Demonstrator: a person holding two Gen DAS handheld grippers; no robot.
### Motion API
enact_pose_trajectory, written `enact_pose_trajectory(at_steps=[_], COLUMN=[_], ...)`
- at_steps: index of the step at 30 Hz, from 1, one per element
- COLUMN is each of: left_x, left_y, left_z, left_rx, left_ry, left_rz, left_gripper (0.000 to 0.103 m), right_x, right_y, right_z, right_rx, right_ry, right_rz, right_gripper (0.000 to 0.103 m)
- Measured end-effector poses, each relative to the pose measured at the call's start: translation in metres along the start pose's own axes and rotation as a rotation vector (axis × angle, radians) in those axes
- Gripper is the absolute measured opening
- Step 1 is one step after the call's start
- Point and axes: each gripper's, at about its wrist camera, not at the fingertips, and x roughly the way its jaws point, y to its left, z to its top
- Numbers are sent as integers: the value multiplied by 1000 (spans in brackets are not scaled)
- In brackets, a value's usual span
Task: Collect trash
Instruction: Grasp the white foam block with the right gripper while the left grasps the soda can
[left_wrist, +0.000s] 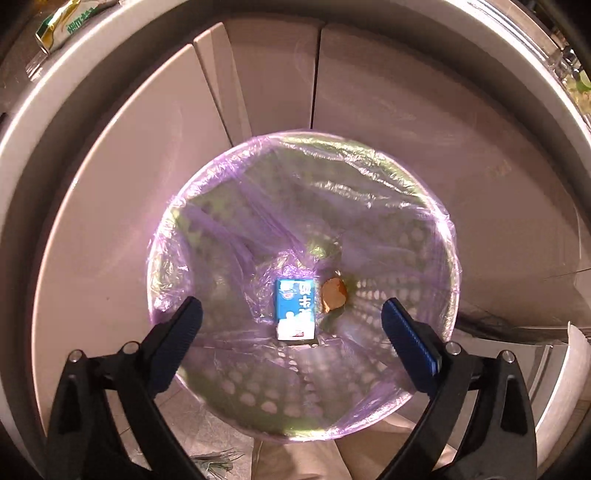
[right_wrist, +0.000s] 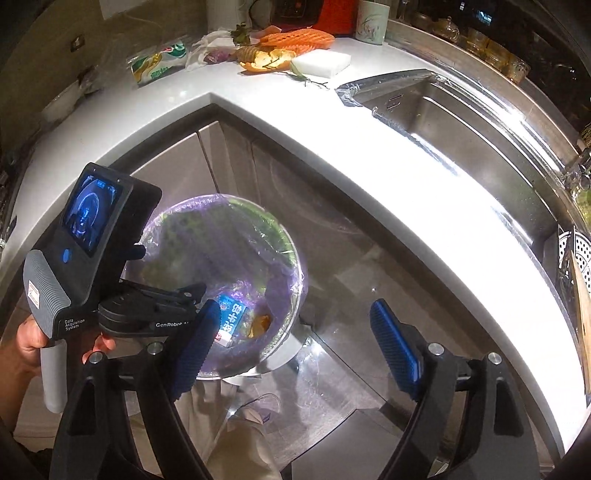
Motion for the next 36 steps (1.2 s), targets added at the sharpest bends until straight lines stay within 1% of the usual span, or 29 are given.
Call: enact_pose_trajectory(at_steps=[3,6,8,11,13,15,18,21,23,24,27,29,31,34,36], left_x=[-22,-58,-89,-130,-150,-164,-169,-155,-133,-124,-96,-81,-70,-60,-58], left_y=[5,16,31,59,82,108,148,183,203,209,227,237,240,242,243], left_z=[5,12,21,42,63,86,124,160,184,192,214,228,237,249,255], left_rx=[-8,-34,-62,-94,-99,-93,-42,47,131,169,294,361,427,485,493], left_ry=[-32,-89,-153,-262,-331,-392,-429,-418,-383,-364,-303,-259,-232,-220,-219], left_rz=[-3,-14,-19,0,30,83,165,216,238,234,194,147,101,31,-14], left_gripper=[93,93,94,95,95,95,95,95,95,95,95,95,95,95,95], right_x=[-11,-23,-32,-41,-47,-50,-49,-42,-35,-31,-18,-8,1,13,20], right_y=[-4,-4,-2,3,7,12,19,28,32,35,41,45,49,53,54], right_z=[5,13,22,39,51,64,84,103,114,120,135,145,155,170,181], right_rx=[17,26,17,15,18,16,30,34,43,52,76,87,97,112,123], right_ry=[-34,-65,-97,-136,-159,-179,-191,-196,-193,-187,-162,-145,-127,-106,-99], right_rz=[9,29,33,24,34,20,20,8,-7,-9,-18,-22,-28,-32,-37], right_gripper=[83,83,84,86,86,87,87,90,90,90,90,90,90,90,90])
